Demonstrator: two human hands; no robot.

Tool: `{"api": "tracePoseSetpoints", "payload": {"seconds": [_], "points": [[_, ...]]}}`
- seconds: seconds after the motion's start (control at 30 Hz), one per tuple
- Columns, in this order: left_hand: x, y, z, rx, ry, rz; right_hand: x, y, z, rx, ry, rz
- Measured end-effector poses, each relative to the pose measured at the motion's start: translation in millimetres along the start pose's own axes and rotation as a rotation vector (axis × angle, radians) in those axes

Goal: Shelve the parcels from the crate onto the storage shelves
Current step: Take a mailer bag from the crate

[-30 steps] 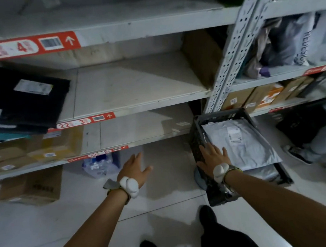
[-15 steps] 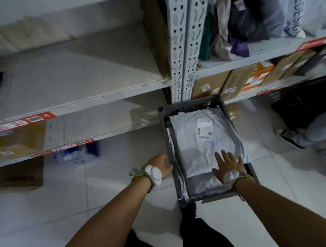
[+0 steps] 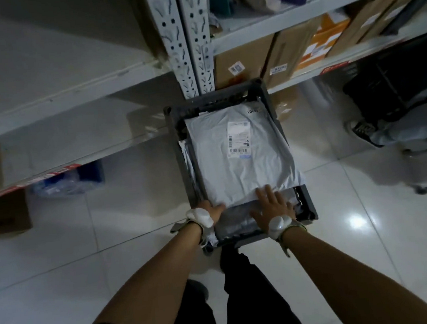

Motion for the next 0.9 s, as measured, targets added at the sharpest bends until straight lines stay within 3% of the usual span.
{"api": "tracePoseSetpoints", "payload": {"seconds": [0.1,0.23,0.3,0.37,0.43,0.53,0.6,0.73,0.9], "points": [[-24,7,-10,0.143,-0.006,0.021,-3,2,2,-0.117,-0.026,0.091],[-3,-12,10,0.393,0.055,0.052,6,-15,18,-0.730,0.065,0.398],[11,-29,21,0.477,0.111,0.122,10,-20,31,-0.991,0.146,0.450],[28,-46,30,0.496,0.189,0.202,7,-13,34,-1.336,0.294,0.343],[49,-60,38,0.474,0.274,0.239,5,-4,15,-1.764,0.395,0.127],[70,-67,36,0.380,0.346,0.239,4,-13,-30,-2.162,0.310,-0.081],[83,-71,29,0.297,0.373,0.273,7,-22,-48,-2.240,0.315,-0.028],[100,-79,5,0.185,0.391,0.308,11,-25,-53,-2.121,0.390,0.151],[122,-85,-33,0.081,0.345,0.272,46,-70,-71,-1.946,0.231,0.365]]}}
Point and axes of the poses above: each hand's wrist, its own x-axis away from the middle knuckle, its own y-axis out of the palm, z = x × y, the point moved 7 cm from there along -x, towards the middle knuckle, and after that the axes turned 10 degrees about -x, right-handed, at the moved point
